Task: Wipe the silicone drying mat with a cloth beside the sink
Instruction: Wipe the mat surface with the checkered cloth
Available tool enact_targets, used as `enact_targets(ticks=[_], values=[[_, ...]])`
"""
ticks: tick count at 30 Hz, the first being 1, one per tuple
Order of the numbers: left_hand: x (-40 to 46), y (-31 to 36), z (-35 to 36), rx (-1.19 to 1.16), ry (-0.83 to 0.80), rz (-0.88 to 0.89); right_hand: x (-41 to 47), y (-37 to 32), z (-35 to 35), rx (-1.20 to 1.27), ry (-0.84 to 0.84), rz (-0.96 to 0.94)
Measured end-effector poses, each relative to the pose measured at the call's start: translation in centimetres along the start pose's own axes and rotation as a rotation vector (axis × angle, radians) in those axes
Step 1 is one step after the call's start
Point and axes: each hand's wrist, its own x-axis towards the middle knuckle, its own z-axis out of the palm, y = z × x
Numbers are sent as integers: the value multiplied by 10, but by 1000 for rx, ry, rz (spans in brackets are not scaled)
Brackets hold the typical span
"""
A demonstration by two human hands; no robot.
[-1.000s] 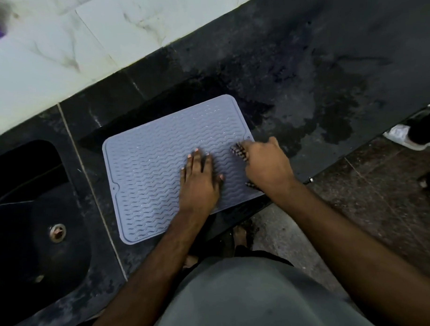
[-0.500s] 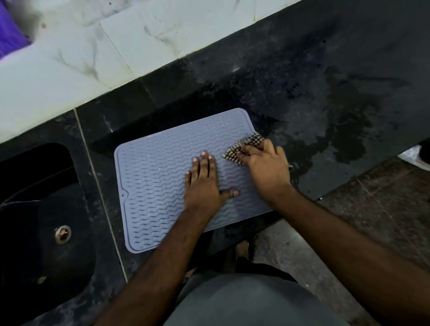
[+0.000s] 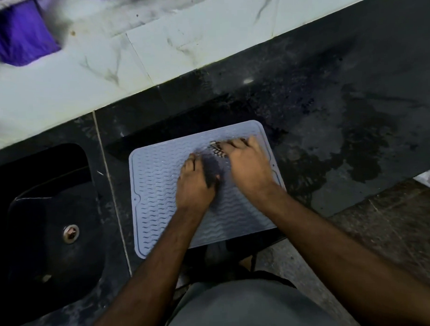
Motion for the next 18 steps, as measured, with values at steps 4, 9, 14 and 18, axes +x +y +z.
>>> enact_targets(ticks=[4,9,14,18], values=[[21,-26,-6,-110,-11,-113,40,-45,20,101,-24,-170],[29,-37,8,-161,-117,-234,52,-59,62,-144,-133,-231],[32,-30,14,-113,-147,-321,43,-29,57,-248,-89,-158],[33,-27,18,-85,-158,-347,34,15,38,-328,-72,-12]])
